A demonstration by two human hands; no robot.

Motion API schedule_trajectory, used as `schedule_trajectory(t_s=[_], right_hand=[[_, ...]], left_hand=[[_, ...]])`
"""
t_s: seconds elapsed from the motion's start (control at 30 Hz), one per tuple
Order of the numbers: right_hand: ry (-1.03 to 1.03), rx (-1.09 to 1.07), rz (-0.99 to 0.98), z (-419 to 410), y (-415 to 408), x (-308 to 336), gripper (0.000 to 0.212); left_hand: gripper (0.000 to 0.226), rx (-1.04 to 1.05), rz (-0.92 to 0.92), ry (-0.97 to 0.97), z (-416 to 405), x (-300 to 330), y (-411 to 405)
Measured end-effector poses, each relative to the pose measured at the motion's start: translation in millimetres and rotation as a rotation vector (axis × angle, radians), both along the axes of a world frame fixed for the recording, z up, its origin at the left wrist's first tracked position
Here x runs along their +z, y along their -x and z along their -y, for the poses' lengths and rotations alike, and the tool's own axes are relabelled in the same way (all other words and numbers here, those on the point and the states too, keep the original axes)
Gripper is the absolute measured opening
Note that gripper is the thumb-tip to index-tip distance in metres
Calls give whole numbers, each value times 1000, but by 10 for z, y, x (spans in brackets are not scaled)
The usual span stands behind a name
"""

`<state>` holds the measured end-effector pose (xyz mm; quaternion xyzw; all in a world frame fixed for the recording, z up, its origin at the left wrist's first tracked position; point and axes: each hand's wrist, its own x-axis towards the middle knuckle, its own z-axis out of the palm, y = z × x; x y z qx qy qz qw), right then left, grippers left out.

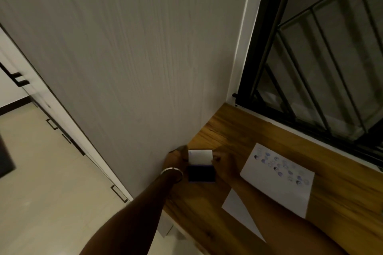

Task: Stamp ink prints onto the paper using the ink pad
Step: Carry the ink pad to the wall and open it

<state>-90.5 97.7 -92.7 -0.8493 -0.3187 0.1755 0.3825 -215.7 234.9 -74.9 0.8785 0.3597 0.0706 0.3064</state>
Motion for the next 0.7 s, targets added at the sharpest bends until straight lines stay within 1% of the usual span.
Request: schedule_trajectory(t_s=[0.17,0.53,0.7], right_hand=[[21,18,10,8,-12,21,22],[65,31,30,37,-31,32,21],[60,23,18,52,-33,40,20]], left_hand=[[46,1,0,14,-5,-12,2],[47,15,10,12,3,-7,-8],[45,4,-4,-19,17,-5,-13]])
